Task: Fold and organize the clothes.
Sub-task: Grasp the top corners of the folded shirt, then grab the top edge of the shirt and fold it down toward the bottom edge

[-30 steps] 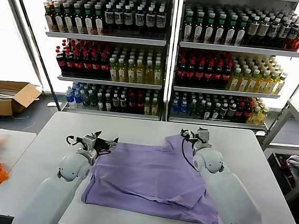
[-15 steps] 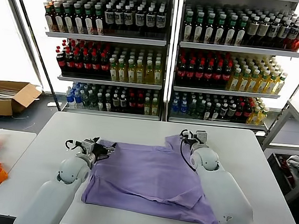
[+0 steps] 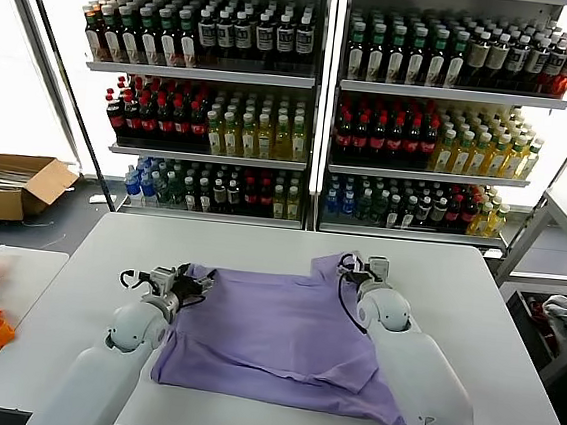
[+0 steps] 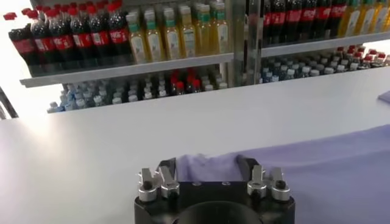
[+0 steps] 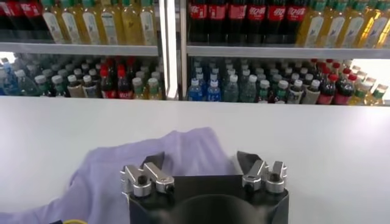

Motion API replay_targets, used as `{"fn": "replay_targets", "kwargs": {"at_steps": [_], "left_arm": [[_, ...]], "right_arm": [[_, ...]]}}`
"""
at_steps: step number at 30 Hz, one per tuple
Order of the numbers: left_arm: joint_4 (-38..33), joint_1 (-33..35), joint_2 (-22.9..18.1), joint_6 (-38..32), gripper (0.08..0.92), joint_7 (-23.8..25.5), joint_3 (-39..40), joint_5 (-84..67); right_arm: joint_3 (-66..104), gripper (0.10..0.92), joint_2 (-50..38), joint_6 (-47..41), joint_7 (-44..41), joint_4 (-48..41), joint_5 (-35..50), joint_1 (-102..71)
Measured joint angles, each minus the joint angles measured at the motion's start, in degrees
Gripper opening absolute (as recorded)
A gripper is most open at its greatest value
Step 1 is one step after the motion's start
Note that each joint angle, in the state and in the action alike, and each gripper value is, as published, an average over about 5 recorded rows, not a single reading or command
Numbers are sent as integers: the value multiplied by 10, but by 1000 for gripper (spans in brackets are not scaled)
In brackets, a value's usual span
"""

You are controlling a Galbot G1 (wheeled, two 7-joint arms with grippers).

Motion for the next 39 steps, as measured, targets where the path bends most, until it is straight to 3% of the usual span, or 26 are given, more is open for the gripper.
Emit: {"fn": "replay_targets", "kwargs": {"at_steps": [17,21,39], "left_arm": [[0,-5,-7,-11,120,12,9,-6],[-4,-2,-8,-21,84,13,9,-5],[-48,22,7,-77,84,9,-8,4]], "right_arm": [[11,131,-10,6,-14,16,7,-7],[16,108,-11,8,-18,28,7,-14],[57,108,-18,11,-7,146,-13,-59]]}}
